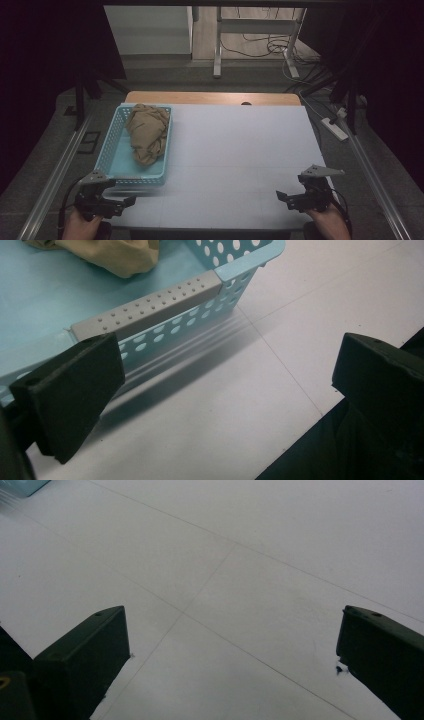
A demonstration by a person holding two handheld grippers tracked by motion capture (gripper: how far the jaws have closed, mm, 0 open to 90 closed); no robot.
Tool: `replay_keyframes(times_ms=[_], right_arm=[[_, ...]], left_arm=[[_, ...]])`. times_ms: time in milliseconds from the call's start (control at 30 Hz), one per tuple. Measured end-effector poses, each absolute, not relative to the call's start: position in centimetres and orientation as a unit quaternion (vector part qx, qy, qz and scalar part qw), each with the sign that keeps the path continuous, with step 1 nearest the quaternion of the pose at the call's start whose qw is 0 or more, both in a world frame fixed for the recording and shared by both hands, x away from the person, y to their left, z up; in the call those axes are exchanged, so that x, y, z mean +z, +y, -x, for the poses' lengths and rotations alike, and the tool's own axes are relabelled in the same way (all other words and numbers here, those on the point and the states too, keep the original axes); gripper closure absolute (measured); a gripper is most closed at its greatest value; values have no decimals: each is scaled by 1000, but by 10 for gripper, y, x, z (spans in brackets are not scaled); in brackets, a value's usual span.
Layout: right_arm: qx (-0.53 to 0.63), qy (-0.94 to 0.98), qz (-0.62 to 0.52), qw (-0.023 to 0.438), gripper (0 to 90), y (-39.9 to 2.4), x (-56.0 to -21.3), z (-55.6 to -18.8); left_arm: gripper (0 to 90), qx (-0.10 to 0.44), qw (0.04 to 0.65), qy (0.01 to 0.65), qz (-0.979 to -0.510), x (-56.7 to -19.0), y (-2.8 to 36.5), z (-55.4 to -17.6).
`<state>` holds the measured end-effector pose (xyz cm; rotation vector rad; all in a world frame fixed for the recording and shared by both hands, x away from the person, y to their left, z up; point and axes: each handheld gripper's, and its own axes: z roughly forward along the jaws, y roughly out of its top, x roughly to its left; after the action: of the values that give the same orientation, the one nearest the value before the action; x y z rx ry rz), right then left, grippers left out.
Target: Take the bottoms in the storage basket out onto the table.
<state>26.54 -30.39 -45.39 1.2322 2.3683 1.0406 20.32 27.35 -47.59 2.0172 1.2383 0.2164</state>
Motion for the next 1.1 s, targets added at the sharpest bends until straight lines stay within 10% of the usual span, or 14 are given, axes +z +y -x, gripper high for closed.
replay_keyframes(times_ms=[1100], right_arm=[[343, 828, -421, 138, 8, -300, -455, -266]], left_arm=[[1, 88, 397, 468, -785, -474, 273, -203]])
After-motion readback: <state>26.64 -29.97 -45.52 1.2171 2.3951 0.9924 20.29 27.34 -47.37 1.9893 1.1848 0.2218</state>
